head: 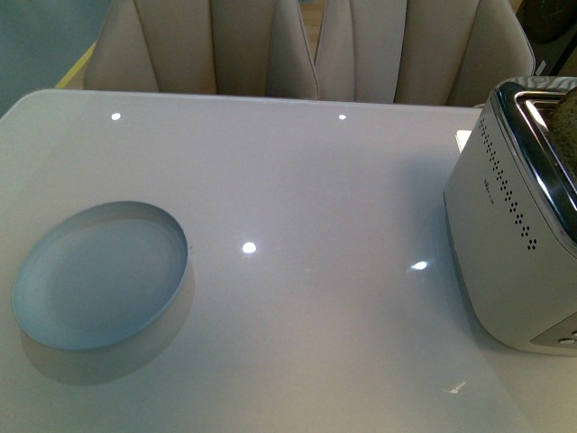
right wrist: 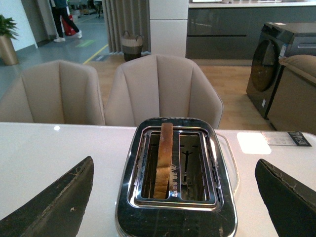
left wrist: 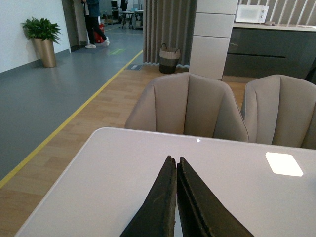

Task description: Left arm holds plate, right arm toasts bread

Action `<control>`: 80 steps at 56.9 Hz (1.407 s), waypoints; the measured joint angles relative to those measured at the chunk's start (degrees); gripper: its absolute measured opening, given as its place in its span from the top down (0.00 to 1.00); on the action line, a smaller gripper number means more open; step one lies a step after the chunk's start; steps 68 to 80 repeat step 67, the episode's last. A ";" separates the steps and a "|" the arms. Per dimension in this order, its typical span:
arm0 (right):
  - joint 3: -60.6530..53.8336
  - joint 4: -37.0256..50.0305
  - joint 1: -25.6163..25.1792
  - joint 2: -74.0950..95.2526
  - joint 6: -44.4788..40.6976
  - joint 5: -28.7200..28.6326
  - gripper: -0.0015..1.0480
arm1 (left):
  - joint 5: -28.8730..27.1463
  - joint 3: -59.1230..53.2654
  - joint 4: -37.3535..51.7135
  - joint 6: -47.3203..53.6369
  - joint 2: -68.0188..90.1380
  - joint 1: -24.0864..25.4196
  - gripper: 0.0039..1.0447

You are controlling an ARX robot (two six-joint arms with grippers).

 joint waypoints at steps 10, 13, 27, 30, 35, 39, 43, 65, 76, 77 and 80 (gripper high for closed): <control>0.00 0.00 0.00 0.00 0.00 0.00 0.08 | 0.00 0.00 0.00 0.00 0.00 0.00 0.75; 0.00 0.00 0.00 0.00 0.00 0.00 0.08 | 0.00 0.00 0.00 0.00 0.00 0.00 0.66; 0.00 0.00 0.00 0.00 0.00 0.00 0.08 | 0.00 0.00 0.00 0.00 0.00 0.00 0.12; 0.00 0.00 0.00 0.00 0.00 0.00 0.08 | 0.00 0.00 0.00 0.04 0.00 0.00 0.05; 0.00 0.00 0.00 0.00 0.00 0.00 0.08 | 0.00 0.00 0.00 0.07 0.00 0.00 0.07; 0.00 0.00 0.00 0.00 0.00 0.00 0.08 | 0.00 0.00 0.00 0.07 0.00 0.00 0.07; 0.00 0.00 0.00 0.00 0.00 0.00 0.08 | 0.00 0.00 0.00 0.07 0.00 0.00 0.07; 0.00 0.00 0.00 0.00 0.00 0.00 0.08 | 0.00 0.00 0.00 0.09 0.00 0.00 0.07; 0.00 0.00 0.00 0.00 0.00 0.00 0.08 | 0.00 0.00 0.00 0.07 0.00 0.00 0.07; 0.00 0.00 0.00 0.00 0.00 0.00 0.08 | 0.00 0.00 0.00 0.07 0.00 0.00 0.07; 0.00 0.00 0.00 0.00 0.00 0.00 0.08 | 0.00 0.00 0.00 0.07 0.00 0.00 0.07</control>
